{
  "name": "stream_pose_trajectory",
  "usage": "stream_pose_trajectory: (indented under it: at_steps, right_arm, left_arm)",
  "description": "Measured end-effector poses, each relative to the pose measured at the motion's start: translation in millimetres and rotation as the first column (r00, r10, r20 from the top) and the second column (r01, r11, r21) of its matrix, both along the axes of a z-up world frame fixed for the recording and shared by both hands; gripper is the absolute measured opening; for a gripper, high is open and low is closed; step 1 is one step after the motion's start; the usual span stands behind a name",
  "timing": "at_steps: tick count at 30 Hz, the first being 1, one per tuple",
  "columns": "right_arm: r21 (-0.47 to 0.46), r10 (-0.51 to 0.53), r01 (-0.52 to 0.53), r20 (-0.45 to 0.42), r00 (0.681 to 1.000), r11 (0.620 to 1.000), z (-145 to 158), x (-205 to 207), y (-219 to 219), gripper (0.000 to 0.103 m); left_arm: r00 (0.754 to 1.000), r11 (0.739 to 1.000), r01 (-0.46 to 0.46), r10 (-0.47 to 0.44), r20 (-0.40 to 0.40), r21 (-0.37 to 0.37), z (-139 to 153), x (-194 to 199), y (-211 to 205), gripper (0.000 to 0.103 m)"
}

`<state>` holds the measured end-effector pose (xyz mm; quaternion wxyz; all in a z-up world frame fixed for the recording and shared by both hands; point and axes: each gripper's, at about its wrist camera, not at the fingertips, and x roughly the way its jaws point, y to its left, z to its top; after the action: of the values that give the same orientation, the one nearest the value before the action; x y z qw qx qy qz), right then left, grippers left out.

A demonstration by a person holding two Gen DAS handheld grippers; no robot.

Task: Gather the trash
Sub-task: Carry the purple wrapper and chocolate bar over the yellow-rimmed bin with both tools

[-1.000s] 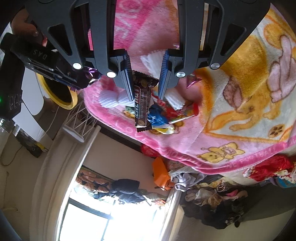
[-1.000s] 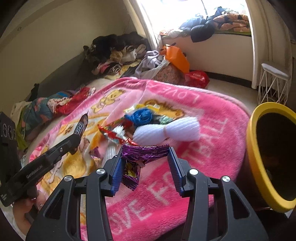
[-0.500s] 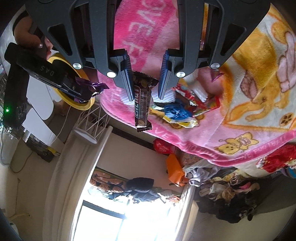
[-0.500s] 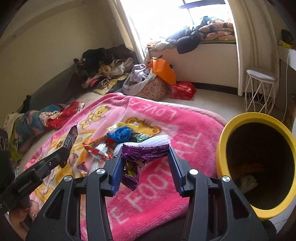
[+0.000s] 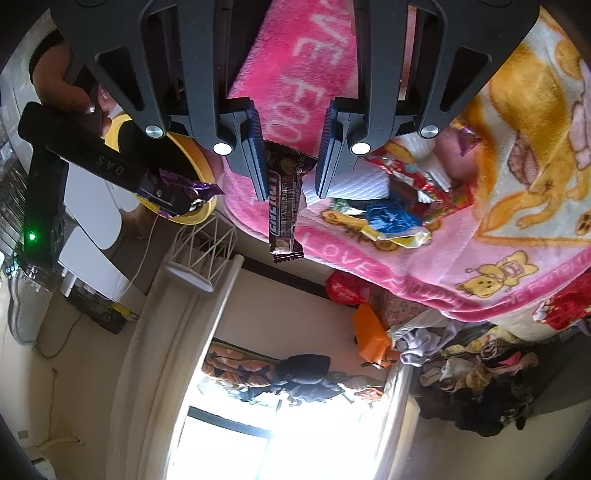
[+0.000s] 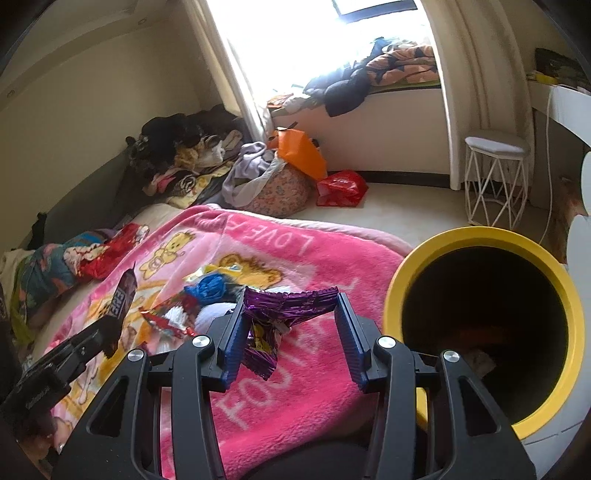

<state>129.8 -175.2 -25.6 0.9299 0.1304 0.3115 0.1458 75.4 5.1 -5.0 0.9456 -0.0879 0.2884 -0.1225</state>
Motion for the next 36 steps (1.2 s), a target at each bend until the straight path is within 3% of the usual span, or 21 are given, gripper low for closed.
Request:
stream_pose_trajectory:
  at_steps: [36]
  right_arm:
    - [0.006, -0.225, 0.225, 0.012, 0.974, 0.974, -2, 4, -79, 0.044]
  left_arm:
    - [0.991, 0.991, 0.13, -0.13, 0.004, 0.015, -3, 5, -66, 0.02]
